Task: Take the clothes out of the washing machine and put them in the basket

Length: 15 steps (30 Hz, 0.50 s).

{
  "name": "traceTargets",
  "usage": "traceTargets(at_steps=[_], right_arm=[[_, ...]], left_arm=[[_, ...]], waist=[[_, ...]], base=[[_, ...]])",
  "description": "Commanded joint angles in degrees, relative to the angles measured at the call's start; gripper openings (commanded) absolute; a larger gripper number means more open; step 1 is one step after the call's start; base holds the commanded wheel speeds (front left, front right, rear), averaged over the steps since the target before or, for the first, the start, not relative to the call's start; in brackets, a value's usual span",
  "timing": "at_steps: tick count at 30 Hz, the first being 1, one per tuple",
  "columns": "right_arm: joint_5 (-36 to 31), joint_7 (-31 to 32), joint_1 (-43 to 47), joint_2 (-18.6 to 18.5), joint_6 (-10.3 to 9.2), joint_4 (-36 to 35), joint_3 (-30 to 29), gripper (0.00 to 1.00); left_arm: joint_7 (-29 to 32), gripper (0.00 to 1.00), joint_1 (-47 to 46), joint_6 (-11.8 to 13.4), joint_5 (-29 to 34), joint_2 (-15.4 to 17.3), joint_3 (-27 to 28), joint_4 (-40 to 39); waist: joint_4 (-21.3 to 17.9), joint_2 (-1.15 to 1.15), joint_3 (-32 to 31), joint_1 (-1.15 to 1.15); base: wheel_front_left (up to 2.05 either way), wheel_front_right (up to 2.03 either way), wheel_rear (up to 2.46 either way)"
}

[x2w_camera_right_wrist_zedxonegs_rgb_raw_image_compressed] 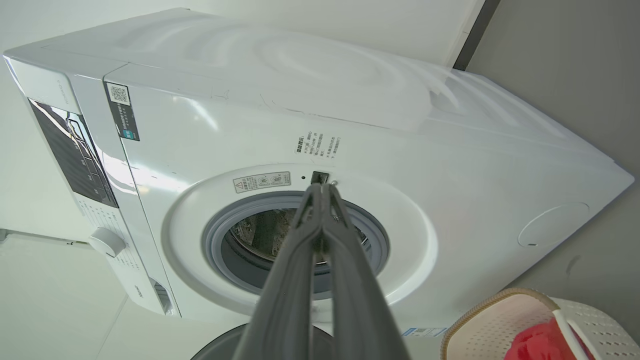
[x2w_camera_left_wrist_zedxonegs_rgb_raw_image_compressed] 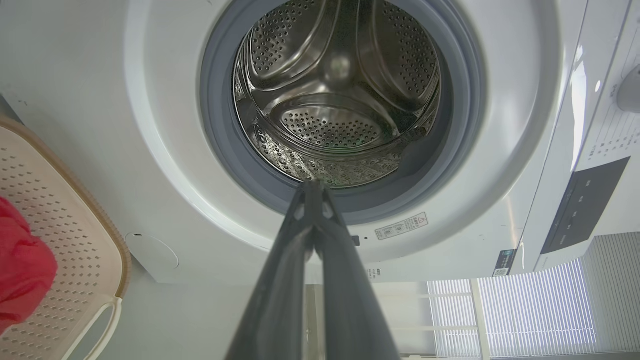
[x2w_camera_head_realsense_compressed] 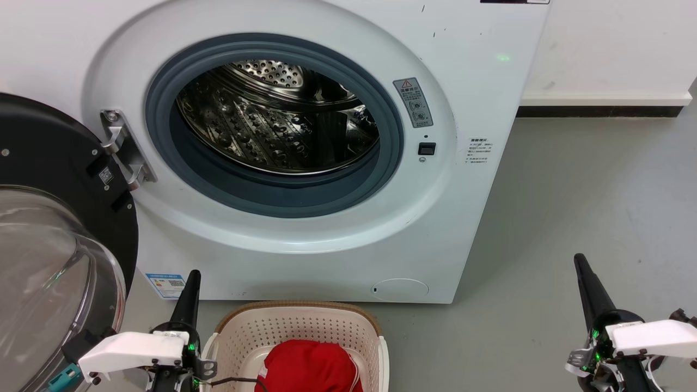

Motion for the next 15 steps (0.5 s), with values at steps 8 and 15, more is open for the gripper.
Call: traceTargets(at_steps=[8, 15], right_arm=[[4.3, 1.2, -1.7, 0.0, 0.01, 0.6, -0.5, 0.0], [7.4, 2.0, -2.2, 0.1, 0.0, 1.0, -0.9, 0.0]], left_arm=[[1.0, 0.0, -1.4, -0.7, -4.1, -0.1, 0.5, 0.3], [1.7, 0.0, -1.9, -1.2, -7.2, -0.1, 0.9, 0.6]], waist=[[0.0, 0.0, 0.0, 0.0], [0.0, 0.0, 0.0, 0.0]], base=[[0.0, 0.0, 0.0], [0.0, 0.0, 0.0]])
